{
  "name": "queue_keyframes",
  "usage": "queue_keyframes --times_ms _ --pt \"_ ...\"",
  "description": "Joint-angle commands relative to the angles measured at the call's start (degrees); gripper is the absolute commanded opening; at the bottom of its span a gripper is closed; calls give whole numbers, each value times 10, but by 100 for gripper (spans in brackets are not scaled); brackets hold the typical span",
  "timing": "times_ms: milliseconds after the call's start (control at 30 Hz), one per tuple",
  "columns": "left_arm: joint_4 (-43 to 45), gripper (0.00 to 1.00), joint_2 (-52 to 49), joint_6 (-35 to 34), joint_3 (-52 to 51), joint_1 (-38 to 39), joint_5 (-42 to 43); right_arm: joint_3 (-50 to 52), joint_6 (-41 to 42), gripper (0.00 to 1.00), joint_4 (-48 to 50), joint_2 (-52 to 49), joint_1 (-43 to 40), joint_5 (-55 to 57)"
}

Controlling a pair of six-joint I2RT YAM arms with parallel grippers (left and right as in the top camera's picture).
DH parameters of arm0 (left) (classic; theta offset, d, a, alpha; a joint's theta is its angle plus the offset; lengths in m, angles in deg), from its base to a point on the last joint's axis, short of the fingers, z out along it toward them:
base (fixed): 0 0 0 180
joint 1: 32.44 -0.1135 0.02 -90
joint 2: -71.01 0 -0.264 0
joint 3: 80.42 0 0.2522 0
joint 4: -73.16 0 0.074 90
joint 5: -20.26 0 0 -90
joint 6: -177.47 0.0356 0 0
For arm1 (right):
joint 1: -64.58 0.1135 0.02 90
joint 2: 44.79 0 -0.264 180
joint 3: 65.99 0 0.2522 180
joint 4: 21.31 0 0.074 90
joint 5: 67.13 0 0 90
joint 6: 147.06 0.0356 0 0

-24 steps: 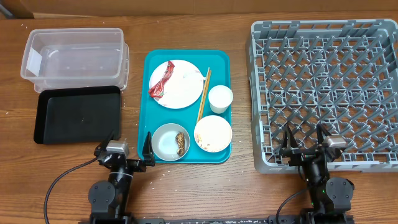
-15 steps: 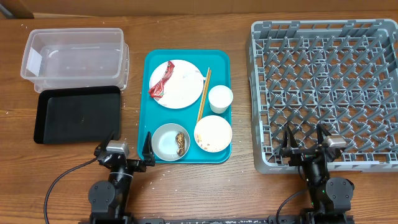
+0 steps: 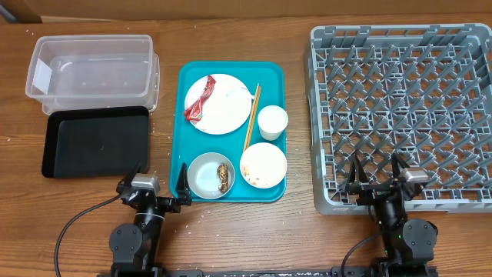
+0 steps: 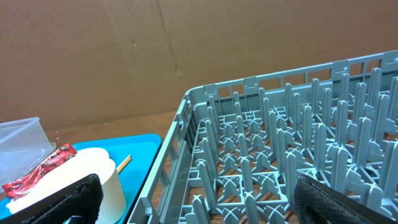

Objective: Sort waste into correct bins and load items into the dishwasher

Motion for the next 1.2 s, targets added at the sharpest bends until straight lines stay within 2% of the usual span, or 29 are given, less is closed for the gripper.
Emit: queue_keyframes --times_ms 0,1000,1167 --pt "-2 100 5 0 -2 4 -8 6 -2 100 2 5 0 7" --pt "-2 100 5 -1 -2 4 -5 6 0 100 2 5 0 4" --pt "81 100 5 -2 7 4 40 2 0 100 4 5 0 -23"
